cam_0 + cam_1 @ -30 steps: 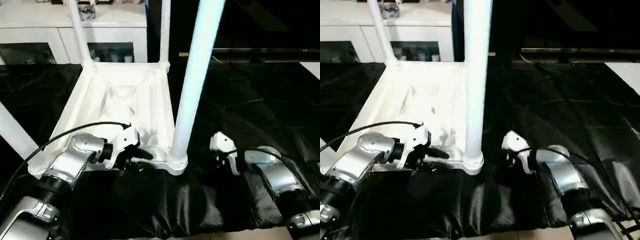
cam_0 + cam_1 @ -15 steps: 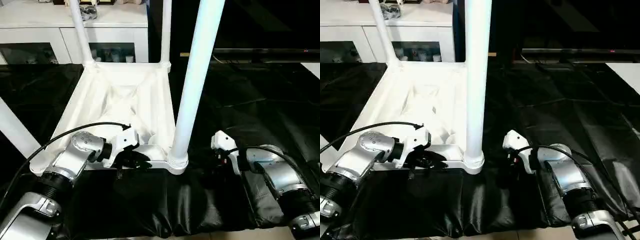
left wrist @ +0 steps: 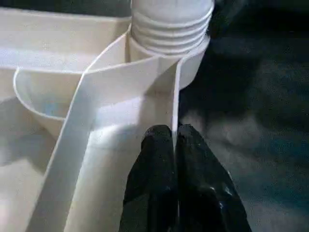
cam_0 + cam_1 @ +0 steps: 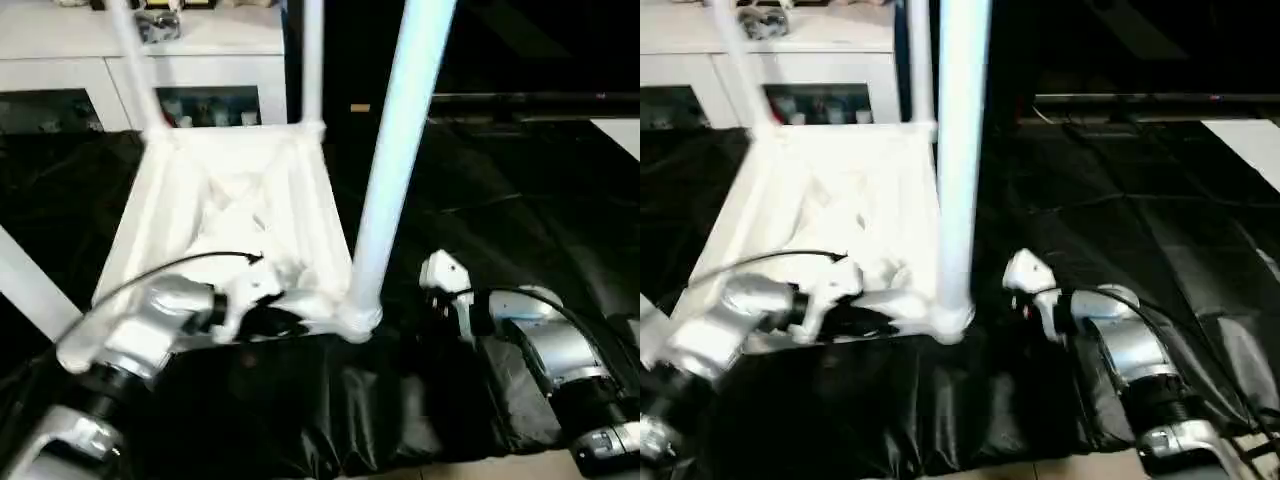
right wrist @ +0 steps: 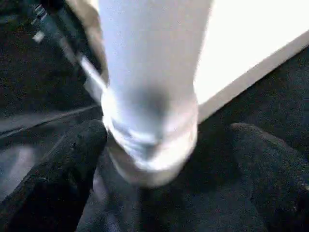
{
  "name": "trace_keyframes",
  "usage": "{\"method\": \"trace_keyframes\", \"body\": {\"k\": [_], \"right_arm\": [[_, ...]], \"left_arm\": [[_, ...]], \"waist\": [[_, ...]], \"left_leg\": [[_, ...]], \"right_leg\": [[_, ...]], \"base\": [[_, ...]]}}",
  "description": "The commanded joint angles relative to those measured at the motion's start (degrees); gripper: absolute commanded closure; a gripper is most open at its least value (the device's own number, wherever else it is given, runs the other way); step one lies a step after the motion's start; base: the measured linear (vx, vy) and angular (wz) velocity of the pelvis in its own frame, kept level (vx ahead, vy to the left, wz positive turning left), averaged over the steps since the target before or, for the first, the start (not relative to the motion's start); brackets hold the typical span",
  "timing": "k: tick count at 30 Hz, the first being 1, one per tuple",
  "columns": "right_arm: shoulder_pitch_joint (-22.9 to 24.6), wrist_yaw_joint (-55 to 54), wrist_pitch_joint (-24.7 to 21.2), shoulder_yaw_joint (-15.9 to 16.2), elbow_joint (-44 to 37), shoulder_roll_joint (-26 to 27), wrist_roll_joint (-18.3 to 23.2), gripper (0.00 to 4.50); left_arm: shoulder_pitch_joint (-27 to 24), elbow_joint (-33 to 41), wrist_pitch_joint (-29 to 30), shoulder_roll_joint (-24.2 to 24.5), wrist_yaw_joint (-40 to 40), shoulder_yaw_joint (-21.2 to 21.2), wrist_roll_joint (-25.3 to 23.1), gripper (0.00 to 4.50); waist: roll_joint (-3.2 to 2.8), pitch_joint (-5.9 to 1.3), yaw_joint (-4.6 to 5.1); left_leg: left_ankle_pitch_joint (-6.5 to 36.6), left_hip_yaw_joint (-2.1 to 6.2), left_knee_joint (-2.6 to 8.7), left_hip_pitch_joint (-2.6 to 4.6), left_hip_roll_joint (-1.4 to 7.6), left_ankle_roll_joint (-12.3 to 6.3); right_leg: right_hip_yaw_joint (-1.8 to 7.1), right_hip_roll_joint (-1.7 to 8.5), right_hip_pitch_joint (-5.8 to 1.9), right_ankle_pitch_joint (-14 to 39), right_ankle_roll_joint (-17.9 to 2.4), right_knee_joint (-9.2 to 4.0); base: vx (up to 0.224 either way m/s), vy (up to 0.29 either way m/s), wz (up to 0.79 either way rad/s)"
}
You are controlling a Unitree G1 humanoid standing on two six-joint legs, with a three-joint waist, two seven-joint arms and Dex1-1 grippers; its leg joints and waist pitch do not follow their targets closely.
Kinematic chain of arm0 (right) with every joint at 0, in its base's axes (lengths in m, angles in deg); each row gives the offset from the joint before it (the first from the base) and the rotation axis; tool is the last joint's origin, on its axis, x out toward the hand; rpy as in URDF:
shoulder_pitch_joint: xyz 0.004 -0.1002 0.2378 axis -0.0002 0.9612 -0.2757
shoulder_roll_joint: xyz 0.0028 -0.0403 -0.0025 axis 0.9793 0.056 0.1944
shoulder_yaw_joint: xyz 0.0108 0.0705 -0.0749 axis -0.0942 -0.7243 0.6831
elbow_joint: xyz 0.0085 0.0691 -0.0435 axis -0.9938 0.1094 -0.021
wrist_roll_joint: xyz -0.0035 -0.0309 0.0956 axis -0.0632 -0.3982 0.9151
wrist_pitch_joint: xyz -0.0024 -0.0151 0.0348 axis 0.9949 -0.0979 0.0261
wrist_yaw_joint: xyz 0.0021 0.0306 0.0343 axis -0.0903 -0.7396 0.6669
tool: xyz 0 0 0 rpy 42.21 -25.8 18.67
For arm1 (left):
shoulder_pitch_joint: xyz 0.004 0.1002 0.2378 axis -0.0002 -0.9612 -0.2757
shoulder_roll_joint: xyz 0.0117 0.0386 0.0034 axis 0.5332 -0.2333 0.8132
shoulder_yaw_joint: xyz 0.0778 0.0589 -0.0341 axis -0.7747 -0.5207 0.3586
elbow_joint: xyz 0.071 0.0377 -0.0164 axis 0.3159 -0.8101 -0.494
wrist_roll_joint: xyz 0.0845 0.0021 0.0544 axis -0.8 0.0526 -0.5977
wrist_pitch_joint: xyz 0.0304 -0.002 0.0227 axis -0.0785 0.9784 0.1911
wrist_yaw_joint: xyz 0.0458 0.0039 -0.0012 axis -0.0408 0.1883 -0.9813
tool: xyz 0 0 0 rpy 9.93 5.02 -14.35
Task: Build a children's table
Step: Rotate table base, then rotate leg to tighten
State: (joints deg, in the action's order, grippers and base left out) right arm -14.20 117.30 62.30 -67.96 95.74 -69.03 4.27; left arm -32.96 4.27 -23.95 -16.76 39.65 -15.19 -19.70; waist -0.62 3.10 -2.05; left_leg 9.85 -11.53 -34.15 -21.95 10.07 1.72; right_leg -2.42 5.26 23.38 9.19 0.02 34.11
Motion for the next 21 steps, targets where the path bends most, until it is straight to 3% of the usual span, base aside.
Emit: {"method": "trace_keyframes", "body": {"k": [1, 6, 10, 11, 14, 15, 17, 19, 21], "right_arm": [[-1.54, -2.11, 1.13, -0.89, 1.17, 0.44, -0.29, 0.05], [-2.63, -5.78, 2.40, 0.00, 3.50, 2.13, -2.12, 0.05], [-4.39, -8.56, 3.55, -0.48, 6.45, 3.11, -2.76, 0.05], [-4.96, -9.11, 3.82, -0.47, 7.40, 3.25, -2.93, 0.05], [-6.27, -9.62, 3.82, -0.42, 9.52, 3.78, -3.19, 0.05], [-6.45, -9.73, 3.74, -0.40, 9.79, 3.87, -3.25, 0.31], [-6.85, -9.67, 3.88, -0.19, 10.33, 4.03, -3.41, 0.41], [-7.34, -9.55, 4.21, 0.07, 11.09, 4.26, -3.49, 0.49], [-7.95, -9.38, 4.53, 0.28, 12.14, 4.68, -3.54, 0.72]], "left_arm": [[-1.50, 0.36, 0.81, -0.98, -1.68, 0.02, 0.27, 4.49], [-1.82, 3.09, 2.54, -2.57, -4.15, -0.64, -1.12, 4.49], [-1.89, 3.43, 2.55, -1.69, -3.91, -2.10, -2.45, 4.49], [-1.87, 3.36, 2.58, -1.38, -3.85, -2.56, -2.95, 4.49], [-1.98, 3.55, 3.07, -0.40, -2.51, -3.40, -3.53, 4.49], [-2.03, 3.65, 3.27, -0.33, -2.41, -3.41, -3.55, 4.50], [-2.00, 3.63, 3.37, -0.24, -2.37, -3.37, -3.72, 4.50], [-1.92, 3.37, 3.20, -0.20, -2.34, -3.31, -3.92, 4.50], [-1.77, 2.97, 3.01, -0.12, -2.43, -3.13, -3.81, 4.50]], "waist": [[0.48, -3.71, -0.31], [0.65, -3.65, -0.27], [0.56, -3.67, -0.05], [0.85, -3.65, 0.00], [0.52, -3.65, 0.16], [0.55, -3.63, 0.24], [0.56, -3.65, 0.41], [0.96, -3.61, 0.50], [0.88, -3.57, 0.50]], "left_leg": [[17.12, 1.47, 4.33, 1.11, 2.84, -1.48], [18.04, 1.60, 4.48, 1.13, 2.93, -1.19], [18.55, 1.64, 4.51, 1.09, 2.84, -1.06], [18.63, 1.55, 4.46, 1.12, 2.85, -1.18], [18.46, 1.64, 4.52, 1.00, 2.83, -1.02], [18.62, 1.67, 4.56, 0.98, 2.85, -0.94], [19.32, 1.64, 4.53, 1.11, 2.84, -0.81], [19.60, 1.63, 4.54, 1.11, 2.86, -0.85], [19.65, 1.65, 4.49, 1.12, 2.84, -0.83]], "right_leg": [[1.76, 2.85, -2.15, 18.25, -13.25, -4.07], [1.74, 2.84, -2.02, 20.79, -11.76, -4.31], [1.73, 2.80, -1.97, 20.53, -11.81, -4.28], [1.75, 2.75, -1.87, 20.47, -11.73, -4.37], [1.72, 2.79, -2.01, 20.24, -11.72, -4.27], [1.71, 2.74, -2.02, 20.10, -11.73, -4.24], [1.74, 2.73, -1.93, 20.11, -11.83, -4.29], [1.75, 2.78, -1.91, 20.77, -11.78, -4.35], [1.77, 2.84, -1.85, 21.21, -11.88, -4.34]], "base": [[0.000, 0.000, 0.00], [0.000, 0.000, 0.00], [0.000, 0.000, 0.00], [0.000, 0.000, 0.00], [0.000, 0.000, 0.00], [0.000, 0.000, 0.00], [0.000, 0.000, 0.00], [0.000, 0.000, 0.00], [0.000, 0.000, 0.00]]}}
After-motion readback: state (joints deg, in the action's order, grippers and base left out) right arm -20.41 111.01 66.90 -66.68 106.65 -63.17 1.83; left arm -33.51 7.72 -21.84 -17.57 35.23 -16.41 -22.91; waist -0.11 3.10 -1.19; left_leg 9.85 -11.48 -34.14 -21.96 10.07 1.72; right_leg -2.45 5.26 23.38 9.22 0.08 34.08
